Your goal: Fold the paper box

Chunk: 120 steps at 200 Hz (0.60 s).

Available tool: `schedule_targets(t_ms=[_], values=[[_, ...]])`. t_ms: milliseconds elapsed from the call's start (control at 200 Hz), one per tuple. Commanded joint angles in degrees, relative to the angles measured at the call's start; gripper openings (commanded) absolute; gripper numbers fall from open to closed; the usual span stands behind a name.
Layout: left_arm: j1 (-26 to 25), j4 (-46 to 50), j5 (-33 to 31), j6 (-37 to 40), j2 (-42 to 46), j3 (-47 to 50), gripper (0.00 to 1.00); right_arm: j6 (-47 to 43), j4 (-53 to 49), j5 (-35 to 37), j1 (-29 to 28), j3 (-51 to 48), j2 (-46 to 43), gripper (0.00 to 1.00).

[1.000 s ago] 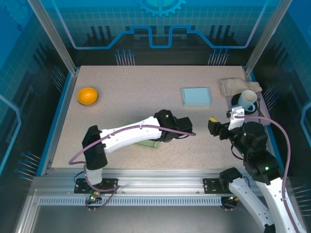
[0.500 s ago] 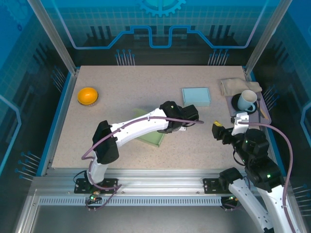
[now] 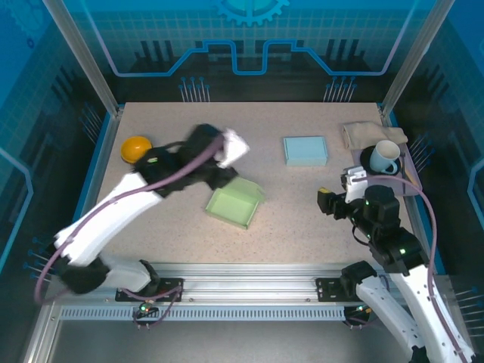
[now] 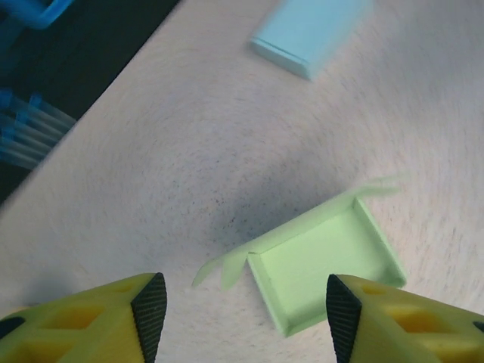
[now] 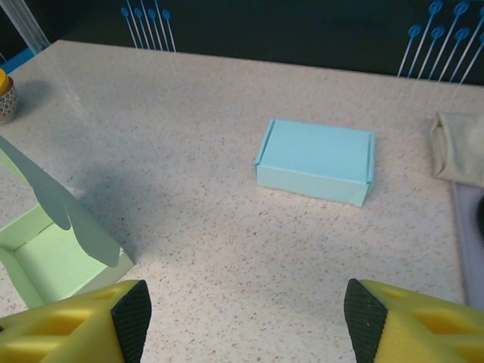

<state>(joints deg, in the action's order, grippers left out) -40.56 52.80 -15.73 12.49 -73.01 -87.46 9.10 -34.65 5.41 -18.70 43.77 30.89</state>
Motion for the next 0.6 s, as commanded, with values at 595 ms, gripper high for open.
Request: schedule_targets(t_ms=[595], values=[[23.05, -54.69, 26.38, -14.91, 10.01, 51.10, 0.63, 7.33, 3.85, 1.99, -19.71, 7.34, 28.34, 0.66]])
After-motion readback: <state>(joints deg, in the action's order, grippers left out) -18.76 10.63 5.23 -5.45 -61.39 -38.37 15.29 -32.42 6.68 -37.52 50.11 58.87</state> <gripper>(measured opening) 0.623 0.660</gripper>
